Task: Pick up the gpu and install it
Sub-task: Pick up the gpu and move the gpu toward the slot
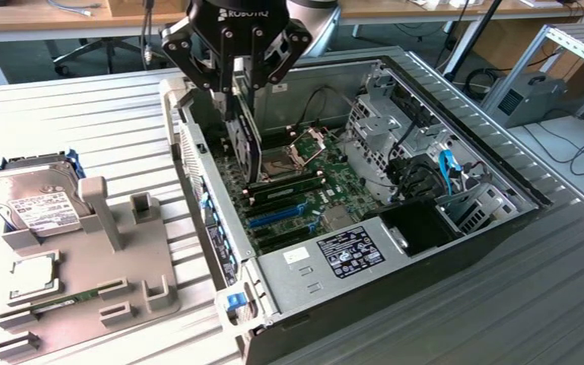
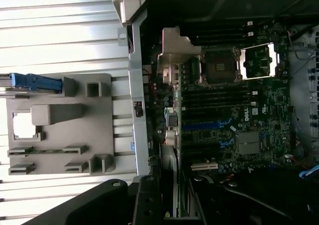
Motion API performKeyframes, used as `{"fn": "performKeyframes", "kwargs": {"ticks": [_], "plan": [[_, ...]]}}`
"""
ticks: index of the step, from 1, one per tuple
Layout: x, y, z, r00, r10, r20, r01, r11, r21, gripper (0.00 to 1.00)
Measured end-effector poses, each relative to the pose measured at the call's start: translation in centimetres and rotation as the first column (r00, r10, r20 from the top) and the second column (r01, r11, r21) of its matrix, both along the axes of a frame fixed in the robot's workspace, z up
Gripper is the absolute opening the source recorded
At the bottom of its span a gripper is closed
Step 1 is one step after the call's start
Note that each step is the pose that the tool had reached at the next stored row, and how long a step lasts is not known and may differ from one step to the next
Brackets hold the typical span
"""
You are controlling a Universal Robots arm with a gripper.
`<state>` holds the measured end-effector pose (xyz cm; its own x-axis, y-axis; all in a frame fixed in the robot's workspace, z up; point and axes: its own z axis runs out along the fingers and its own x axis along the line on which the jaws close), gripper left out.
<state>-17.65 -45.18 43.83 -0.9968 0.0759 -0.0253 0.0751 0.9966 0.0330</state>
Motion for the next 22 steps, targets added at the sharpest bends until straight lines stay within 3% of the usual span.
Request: {"fn": "performKeyframes", "kwargs": {"ticks": [22], "plan": [[1.7, 0.00, -0.50, 1.0000, 0.000, -0.0001, 0.000, 1.0000, 0.0000, 0.26]]}}
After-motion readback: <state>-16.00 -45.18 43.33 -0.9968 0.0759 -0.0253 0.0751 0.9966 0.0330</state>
